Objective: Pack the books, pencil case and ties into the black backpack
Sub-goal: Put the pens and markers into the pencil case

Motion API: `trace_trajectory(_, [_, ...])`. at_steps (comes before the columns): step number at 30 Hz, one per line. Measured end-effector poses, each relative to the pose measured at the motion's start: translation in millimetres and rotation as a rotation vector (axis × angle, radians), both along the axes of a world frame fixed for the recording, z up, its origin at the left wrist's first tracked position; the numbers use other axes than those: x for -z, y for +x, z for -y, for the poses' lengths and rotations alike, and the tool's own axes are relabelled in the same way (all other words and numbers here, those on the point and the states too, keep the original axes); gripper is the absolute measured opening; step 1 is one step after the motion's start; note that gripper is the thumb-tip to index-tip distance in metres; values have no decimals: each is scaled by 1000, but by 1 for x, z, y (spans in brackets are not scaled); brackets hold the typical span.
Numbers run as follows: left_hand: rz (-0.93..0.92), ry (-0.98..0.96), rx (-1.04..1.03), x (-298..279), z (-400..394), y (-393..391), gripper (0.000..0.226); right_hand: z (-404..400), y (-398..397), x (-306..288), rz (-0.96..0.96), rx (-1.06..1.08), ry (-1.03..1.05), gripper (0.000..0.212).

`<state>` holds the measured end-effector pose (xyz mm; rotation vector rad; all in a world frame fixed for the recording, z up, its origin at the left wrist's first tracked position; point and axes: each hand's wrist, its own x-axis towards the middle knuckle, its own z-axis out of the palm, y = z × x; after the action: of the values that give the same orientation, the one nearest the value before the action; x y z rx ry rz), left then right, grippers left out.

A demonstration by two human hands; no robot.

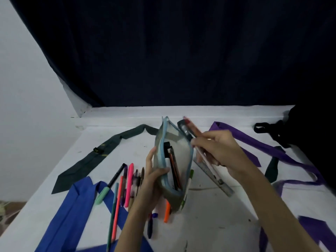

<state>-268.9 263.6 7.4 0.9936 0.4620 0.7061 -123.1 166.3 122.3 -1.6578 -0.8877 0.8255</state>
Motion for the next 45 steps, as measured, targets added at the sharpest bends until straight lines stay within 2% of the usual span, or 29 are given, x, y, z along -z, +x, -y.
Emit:
trace_trajectory(3, [9,53,21,-2,4,3,70,-18,-15,1,400,-73,-205,24])
trace_trajectory(5, [27,48,34,-2,6,2,70,-27,-22,4,495,-37,-233,30])
trace_trajectory(9, [24,67,68,-2,4,-6,70,-28,-30,3,501,25,-158,18])
trace_trajectory(12, [15,44,99,1,-2,-13,75,-22,-35,-4,419,44,-81,8])
trace_trajectory(15, [22,38,91,4,-6,-17,73,-16,-42,-2,320,-39,-160,13])
trace_trajectory(18, [15,65,110,7,-8,-18,74,-21,-54,6,495,-49,-253,16])
trace_trajectory(22, [24,10,94,14,-8,-20,78,-31,-63,6,702,-4,-348,15])
trace_trajectory(27, [35,-26,73,18,-10,-22,79,-27,-65,7,728,2,-392,4])
trace_trajectory(33, [31,11,53,19,-5,-15,85,-44,-65,5,907,-1,-416,17])
trace_trajectory(36, [44,-13,60,19,-6,-15,86,-51,-62,11,898,6,-312,17])
trace_trajectory(38, [54,-23,76,22,-12,-18,85,-48,-56,8,782,73,-192,27])
trace_trajectory(42, [55,3,87,25,-24,-29,87,-31,-30,15,592,300,14,22])
trace_trajectory(45, [47,23,63,24,-29,-36,92,-26,-9,59,562,328,-209,21])
